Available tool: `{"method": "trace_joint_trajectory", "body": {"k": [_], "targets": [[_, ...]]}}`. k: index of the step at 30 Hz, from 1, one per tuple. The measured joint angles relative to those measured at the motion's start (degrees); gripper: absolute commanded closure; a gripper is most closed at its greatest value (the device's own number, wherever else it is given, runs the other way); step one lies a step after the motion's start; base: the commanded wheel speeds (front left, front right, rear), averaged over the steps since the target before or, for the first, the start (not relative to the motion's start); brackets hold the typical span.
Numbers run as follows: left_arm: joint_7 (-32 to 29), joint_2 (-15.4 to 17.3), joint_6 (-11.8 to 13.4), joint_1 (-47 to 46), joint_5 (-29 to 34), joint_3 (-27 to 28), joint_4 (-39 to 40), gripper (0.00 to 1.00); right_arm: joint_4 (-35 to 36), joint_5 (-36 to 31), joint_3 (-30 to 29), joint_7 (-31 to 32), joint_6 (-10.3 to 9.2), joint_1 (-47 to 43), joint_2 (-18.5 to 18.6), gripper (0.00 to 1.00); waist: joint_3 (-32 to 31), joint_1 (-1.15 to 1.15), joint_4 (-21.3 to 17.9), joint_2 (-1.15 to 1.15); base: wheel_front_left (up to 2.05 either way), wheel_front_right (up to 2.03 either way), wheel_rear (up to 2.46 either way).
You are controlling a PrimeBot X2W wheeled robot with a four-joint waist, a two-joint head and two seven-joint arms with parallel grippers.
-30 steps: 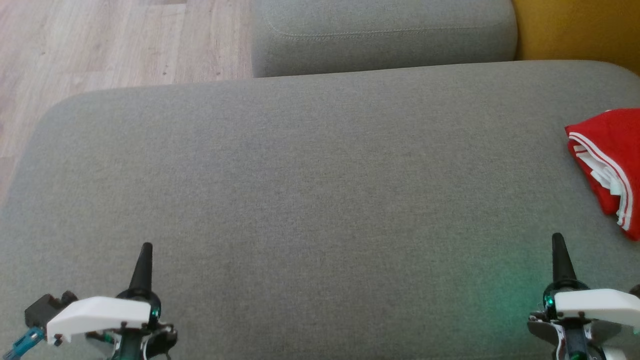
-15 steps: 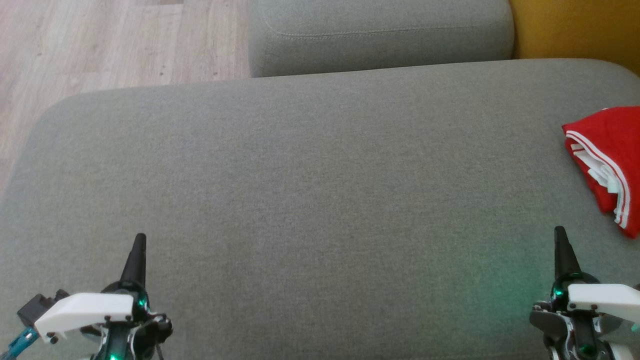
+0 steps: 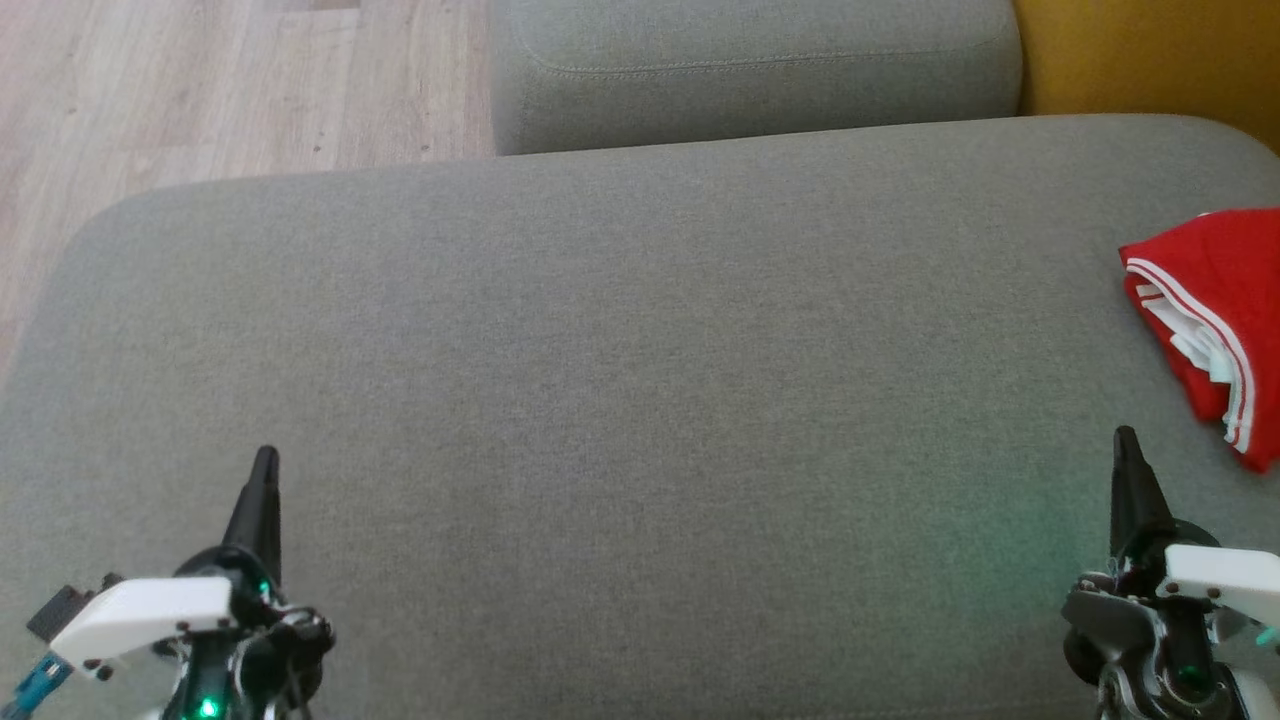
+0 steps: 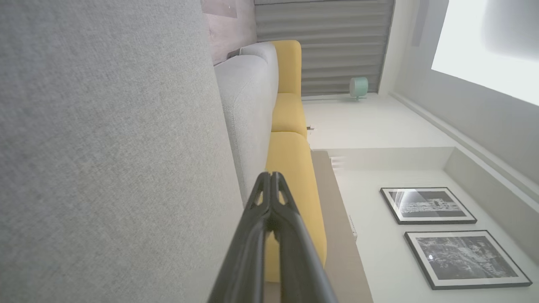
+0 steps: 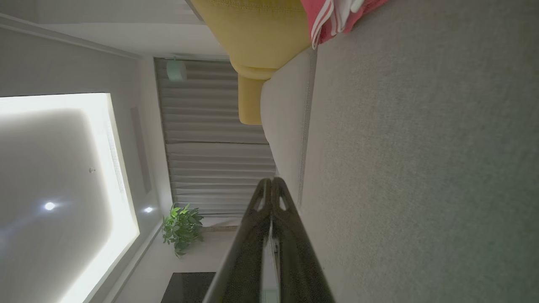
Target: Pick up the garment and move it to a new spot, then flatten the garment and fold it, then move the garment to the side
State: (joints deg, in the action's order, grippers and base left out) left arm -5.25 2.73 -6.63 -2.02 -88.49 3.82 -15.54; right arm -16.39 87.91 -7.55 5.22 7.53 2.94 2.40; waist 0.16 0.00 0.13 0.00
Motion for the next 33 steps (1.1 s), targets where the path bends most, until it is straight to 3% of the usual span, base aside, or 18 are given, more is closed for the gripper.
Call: {"method": "trace_joint_trajectory", "body": {"k": [6, 33], "targets": [[-0.79, -0.04, -0.46, -1.04, -3.45, 0.57, -0.16, 1.00, 0.08, 3.83, -0.18, 0.93, 0.00, 0.01, 0.00, 1.00, 0.02, 0.00, -0.14, 0.00, 0.00, 0.00, 0.00], [-0.79, -0.07, -0.47, -1.04, -3.46, 0.60, -0.19, 1.00, 0.18, 3.86, -0.18, 0.93, 0.00, 0.03, 0.00, 1.00, 0.01, 0.00, -0.13, 0.00, 0.00, 0.00, 0.00]]}}
